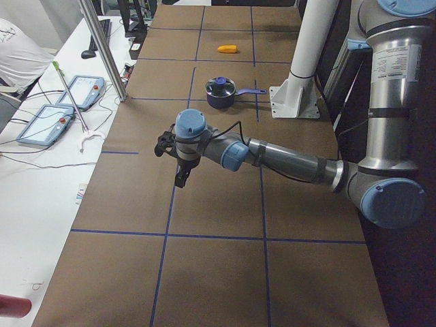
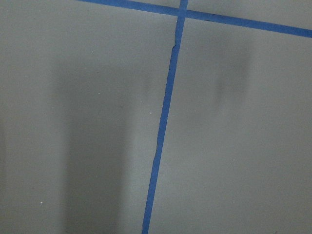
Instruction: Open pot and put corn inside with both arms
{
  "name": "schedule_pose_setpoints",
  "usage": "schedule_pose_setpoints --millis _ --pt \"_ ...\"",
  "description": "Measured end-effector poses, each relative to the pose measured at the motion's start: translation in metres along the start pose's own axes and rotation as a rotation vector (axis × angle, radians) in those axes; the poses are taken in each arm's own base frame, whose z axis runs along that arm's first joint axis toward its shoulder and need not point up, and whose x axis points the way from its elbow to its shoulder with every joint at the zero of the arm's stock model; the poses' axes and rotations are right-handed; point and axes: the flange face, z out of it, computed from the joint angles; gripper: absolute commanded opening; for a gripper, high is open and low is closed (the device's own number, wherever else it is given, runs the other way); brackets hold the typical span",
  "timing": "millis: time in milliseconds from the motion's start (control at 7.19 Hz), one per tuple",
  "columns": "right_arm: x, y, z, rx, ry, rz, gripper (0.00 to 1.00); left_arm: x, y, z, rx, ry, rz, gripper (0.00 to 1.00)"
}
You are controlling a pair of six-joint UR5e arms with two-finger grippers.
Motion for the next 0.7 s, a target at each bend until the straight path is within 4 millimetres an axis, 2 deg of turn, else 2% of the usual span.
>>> schedule_pose_setpoints --millis 139,278,417,557,696 --pt "0.0 0.0 0.0 0.0 -0.001 0.0 1.0 0.072 -0.018 0.02 -0.011 0.035 -0.048 1.0" --pt "0.0 0.0 0.0 0.001 -0.001 -0.001 1.0 0.155 -0.037 0.049 -0.023 0.046 -0.096 1.0" --pt "0.0 0.0 0.0 0.0 0.0 -0.001 1.0 0.248 -0.047 0.085 -0.044 0.039 -0.148 1.0" --pt "0.0 0.0 0.0 0.0 0.0 -0.001 1.0 0.341 -0.049 0.115 -0.068 0.009 -0.189 1.0" --pt "0.0 0.0 0.0 -0.001 0.0 -0.001 1.0 0.419 -0.048 0.133 -0.075 -0.02 -0.227 1.0"
